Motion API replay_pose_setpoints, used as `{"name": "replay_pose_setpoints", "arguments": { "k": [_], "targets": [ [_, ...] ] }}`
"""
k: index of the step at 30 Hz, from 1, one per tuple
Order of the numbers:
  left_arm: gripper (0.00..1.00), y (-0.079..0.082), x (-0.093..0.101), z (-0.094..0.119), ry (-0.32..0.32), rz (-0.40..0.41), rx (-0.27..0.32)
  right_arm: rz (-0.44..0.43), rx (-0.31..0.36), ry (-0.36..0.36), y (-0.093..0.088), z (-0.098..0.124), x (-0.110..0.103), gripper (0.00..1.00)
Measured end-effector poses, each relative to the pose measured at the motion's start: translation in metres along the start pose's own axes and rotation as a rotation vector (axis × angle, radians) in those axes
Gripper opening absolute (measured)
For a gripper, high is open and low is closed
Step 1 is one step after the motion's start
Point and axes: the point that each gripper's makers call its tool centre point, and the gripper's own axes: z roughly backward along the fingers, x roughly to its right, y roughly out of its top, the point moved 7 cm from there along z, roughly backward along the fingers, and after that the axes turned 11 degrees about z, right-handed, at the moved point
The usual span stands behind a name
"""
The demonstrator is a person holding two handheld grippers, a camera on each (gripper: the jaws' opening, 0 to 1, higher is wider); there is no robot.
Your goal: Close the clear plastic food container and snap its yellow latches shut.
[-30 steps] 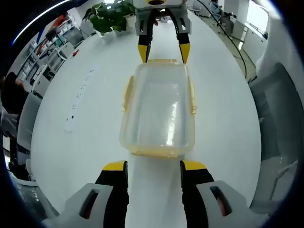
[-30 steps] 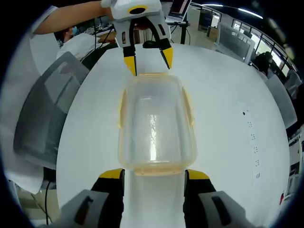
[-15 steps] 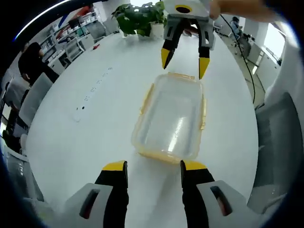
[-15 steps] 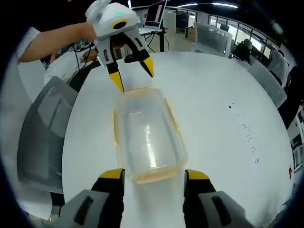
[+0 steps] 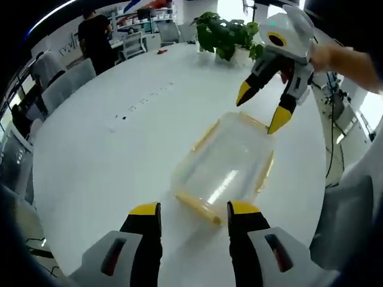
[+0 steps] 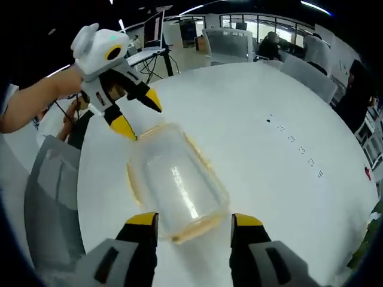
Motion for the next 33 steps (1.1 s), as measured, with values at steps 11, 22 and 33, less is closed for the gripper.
{"name": "replay_pose_setpoints", "arguments": {
  "k": [11,22,33],
  "targets": [
    [0.44,-0.005,0.009,-0.004,0.036,0.24,0.061,-0.214,0.038,-0.068,-0.003,-0.005,-0.003,0.47],
    [0.42,-0.011,0.008,-0.009,0.073,0.378,0.087,-0.376,0.086,-0.072,-0.011,-0.011,-0.008,0.49],
    [0.36,-0.014,0.015,-0.018,0.032,0.481,0.098,-0.517,0.122,-0.058,-0.017,-0.018,-0.01,0.47]
  ]
}}
